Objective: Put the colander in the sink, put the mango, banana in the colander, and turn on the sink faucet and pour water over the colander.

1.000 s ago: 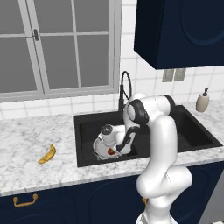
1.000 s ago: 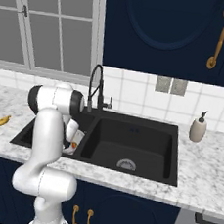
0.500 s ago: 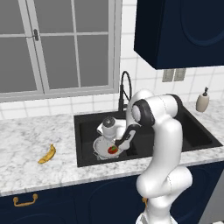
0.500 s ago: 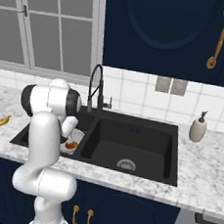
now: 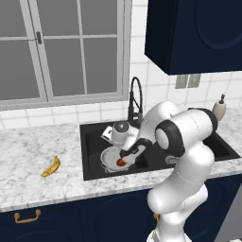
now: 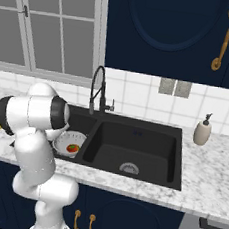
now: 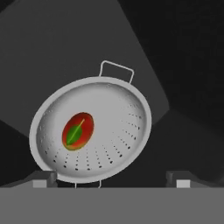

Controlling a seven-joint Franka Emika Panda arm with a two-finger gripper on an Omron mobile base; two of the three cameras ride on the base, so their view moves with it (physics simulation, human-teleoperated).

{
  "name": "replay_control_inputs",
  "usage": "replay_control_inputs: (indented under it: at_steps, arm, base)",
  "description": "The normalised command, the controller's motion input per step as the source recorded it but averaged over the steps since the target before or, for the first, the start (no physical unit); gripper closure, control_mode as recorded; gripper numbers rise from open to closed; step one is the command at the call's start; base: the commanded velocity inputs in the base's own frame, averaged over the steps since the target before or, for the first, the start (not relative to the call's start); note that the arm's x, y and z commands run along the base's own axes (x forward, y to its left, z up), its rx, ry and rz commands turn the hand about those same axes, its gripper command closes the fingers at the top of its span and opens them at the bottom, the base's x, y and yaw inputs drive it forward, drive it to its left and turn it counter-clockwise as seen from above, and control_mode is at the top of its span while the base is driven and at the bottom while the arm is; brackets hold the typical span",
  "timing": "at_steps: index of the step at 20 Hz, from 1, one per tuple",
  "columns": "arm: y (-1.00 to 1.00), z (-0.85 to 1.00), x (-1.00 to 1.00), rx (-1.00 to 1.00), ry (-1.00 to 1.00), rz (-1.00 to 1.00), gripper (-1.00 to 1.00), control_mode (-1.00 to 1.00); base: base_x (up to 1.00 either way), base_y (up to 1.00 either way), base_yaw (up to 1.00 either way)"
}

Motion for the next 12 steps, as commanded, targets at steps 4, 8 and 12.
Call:
replay_control_inputs:
  at_steps: [4,8,12]
  arm:
    - [0.36,0.98,-0.54,0.00,-0.04,0.07,-1.00,-1.00]
    - [0.50,0.98,-0.58,0.00,-0.05,0.00,-1.00,-1.00]
    - [0.64,0.92,-0.61,0.01,-0.02,0.06,-1.00,-1.00]
  base:
    - [0.00,0.00,0.00]
    - [0.00,0.00,0.00]
    - [0.00,0.00,0.00]
